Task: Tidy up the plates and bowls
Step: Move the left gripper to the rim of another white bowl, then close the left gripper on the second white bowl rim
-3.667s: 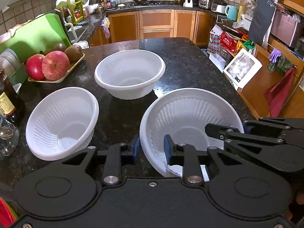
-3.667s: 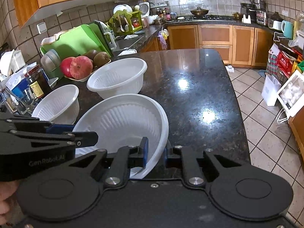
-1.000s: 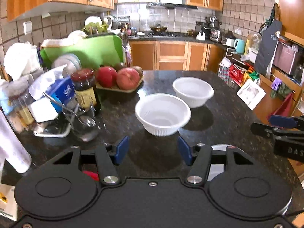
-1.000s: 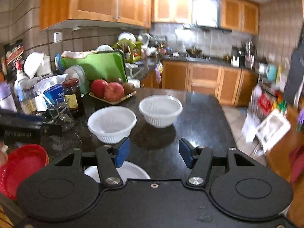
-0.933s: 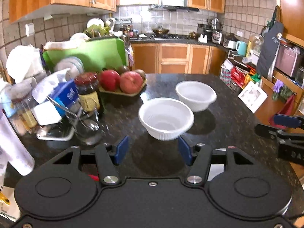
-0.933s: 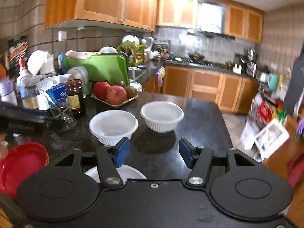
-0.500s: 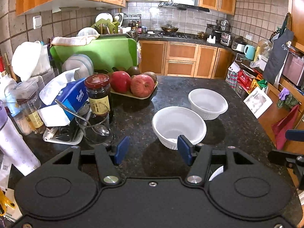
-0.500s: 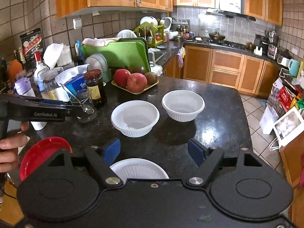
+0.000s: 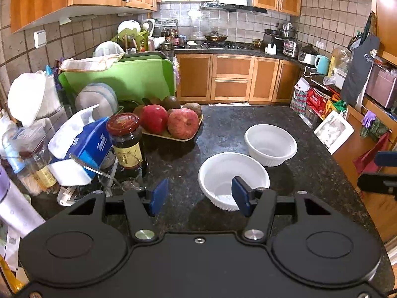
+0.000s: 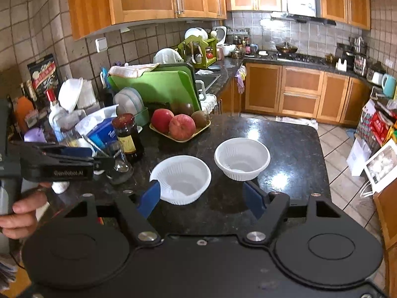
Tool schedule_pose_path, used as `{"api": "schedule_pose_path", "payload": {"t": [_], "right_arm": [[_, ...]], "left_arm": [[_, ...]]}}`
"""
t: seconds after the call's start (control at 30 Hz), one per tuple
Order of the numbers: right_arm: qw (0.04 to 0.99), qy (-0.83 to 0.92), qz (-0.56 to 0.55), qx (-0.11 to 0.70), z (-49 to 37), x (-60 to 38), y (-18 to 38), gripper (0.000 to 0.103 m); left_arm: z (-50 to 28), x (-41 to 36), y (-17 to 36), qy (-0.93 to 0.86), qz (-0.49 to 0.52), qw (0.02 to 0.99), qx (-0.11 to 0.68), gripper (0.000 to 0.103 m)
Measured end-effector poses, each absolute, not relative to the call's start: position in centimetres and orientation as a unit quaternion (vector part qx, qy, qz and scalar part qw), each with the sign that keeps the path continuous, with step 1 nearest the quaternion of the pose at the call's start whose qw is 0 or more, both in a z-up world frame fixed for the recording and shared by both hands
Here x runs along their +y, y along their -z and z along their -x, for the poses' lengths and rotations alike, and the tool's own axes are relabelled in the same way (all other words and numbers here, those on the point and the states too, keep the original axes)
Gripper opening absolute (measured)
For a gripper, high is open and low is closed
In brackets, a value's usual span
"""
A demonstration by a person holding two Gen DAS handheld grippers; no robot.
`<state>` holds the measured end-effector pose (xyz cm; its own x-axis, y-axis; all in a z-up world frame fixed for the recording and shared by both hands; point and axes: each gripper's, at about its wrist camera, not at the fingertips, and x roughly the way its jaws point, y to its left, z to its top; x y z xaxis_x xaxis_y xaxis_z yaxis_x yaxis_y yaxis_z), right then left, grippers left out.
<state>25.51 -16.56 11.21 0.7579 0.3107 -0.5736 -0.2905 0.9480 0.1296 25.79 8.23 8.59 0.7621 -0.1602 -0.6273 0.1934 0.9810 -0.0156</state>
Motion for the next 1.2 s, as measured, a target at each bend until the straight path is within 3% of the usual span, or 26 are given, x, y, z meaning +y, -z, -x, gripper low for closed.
{"api": "schedule_pose_path", "payload": {"t": [0.2,0.33,0.5,0.57,0.77,0.97,1.2], "right_arm": [[0.917,-0.166,-0.042,0.361,-28.9,-15.7,-10.3,0.070],[0.904,-0.155,-0.043,0.397,-31.4,-14.7,-8.7,0.057],[0.891,-0.139,-0.045,0.430,-34.2,-13.9,-6.9,0.052],[0.888,-0.134,-0.046,0.437,-35.1,-13.5,-6.3,0.045],[0.880,-0.130,-0.048,0.454,-37.8,-12.6,-4.6,0.032],[0.871,-0.117,-0.053,0.474,-40.7,-12.5,-3.2,0.030],[0.860,-0.122,-0.063,0.491,-43.3,-12.6,-1.6,0.030]], "left_arm": [[-28.0,7.6,-7.8,0.089,-0.036,0.927,0.363,0.062],[-29.0,7.2,-6.9,0.087,-0.041,0.920,0.380,0.062],[-30.0,7.0,-6.2,0.082,-0.042,0.912,0.400,0.061],[-30.4,7.0,-6.1,0.082,-0.043,0.910,0.404,0.061],[-32.0,6.4,-5.5,0.084,-0.051,0.904,0.417,0.049],[-33.8,5.7,-4.7,0.086,-0.060,0.895,0.433,0.040],[-36.8,5.6,-3.6,0.082,-0.059,0.883,0.459,0.040]]}}
